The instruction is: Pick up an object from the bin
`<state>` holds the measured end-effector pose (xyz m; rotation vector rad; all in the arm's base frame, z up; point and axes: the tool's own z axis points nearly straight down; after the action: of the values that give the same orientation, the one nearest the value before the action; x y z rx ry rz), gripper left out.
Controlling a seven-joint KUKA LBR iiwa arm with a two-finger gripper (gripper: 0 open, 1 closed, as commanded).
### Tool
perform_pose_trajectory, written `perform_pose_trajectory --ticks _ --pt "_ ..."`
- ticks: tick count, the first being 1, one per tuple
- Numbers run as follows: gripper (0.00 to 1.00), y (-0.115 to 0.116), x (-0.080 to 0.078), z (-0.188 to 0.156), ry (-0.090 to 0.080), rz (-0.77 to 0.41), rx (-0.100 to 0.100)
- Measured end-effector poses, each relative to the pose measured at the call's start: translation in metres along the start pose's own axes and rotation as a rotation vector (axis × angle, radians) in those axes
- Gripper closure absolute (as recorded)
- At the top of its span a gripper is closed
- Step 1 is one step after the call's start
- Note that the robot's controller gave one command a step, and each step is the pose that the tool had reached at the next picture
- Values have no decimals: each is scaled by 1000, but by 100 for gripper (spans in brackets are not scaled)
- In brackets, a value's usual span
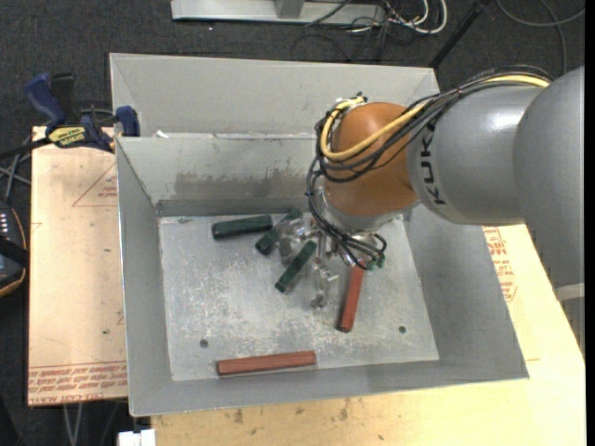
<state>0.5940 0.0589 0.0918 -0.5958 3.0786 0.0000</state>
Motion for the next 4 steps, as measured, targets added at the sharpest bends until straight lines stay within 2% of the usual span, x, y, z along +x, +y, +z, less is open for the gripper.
perform_pose_trajectory --ticks 1,2,3,4 --pt "100 -2 7 21 3 16 -2" --pt "0 -2 7 21 3 17 -2" --pt "100 -3 6 20 2 17 -2" --pt "100 -3 6 20 2 17 -2"
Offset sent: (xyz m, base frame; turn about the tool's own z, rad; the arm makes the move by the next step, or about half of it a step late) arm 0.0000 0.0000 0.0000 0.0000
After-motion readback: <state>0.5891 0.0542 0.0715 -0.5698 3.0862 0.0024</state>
